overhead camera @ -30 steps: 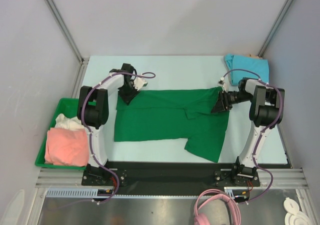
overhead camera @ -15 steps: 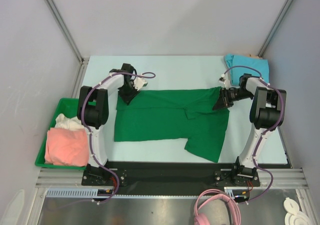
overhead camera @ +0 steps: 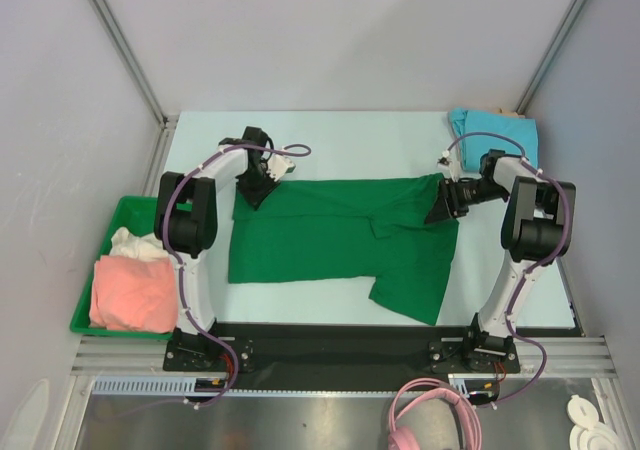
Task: Fold and stack the t-shirts
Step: Fold the tshirt
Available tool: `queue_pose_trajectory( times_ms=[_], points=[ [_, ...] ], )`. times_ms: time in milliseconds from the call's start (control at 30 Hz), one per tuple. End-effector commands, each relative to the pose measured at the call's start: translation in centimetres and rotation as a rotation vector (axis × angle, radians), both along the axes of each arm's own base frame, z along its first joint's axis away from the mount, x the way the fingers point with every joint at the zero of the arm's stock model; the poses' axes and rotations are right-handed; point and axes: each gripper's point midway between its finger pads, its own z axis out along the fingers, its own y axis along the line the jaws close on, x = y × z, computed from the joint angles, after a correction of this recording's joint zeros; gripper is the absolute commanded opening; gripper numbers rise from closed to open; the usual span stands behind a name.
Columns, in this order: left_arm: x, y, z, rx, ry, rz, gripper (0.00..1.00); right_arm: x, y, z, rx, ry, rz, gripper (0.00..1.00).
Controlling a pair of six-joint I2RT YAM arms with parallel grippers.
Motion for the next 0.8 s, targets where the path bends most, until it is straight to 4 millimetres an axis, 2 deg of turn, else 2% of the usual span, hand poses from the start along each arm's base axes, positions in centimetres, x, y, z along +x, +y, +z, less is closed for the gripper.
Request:
queue_pose_trajectory(
  times_ms=[0,167,300,467,567,667,767],
  points=[
    [-0.7,-0.8,1.3,-0.032,0.005,-0.007,0.34,0.1,-0.6,-0.8,-0.007,-0.047,0.03,0.5],
    [-1.5,-0.1,1.5,0.0,0.008,-0.019,0.34,-0.3,-0.7,-2.4,-0.019,-0.049,0.06,0.51],
    [-1.6,0.4,1.9,0.021,-0.003,-0.021,0.34,-0.6,-0.7,-2.5,-0.018,-0.05,0.065,0.51],
    [-1.3,0.1,2.1,0.02,-0.012,-0.025,0.34,-1.2,-0.8,-3.2,-0.063,-0.036,0.07,0.51],
    [-1.2,-0.2,2.0,0.013,-0.011,-0.025,0.34,-0.9,-0.7,-3.2,-0.077,-0.044,0.056,0.49],
    [-1.0,-0.3,2.0,0.01,-0.012,-0.028,0.34,-0.3,-0.6,-3.4,-0.095,-0.048,0.04,0.41],
    [-0.8,-0.4,2.2,0.008,-0.021,-0.028,0.34,-0.2,-0.7,-3.5,-0.118,-0.056,0.034,0.29]
  ],
)
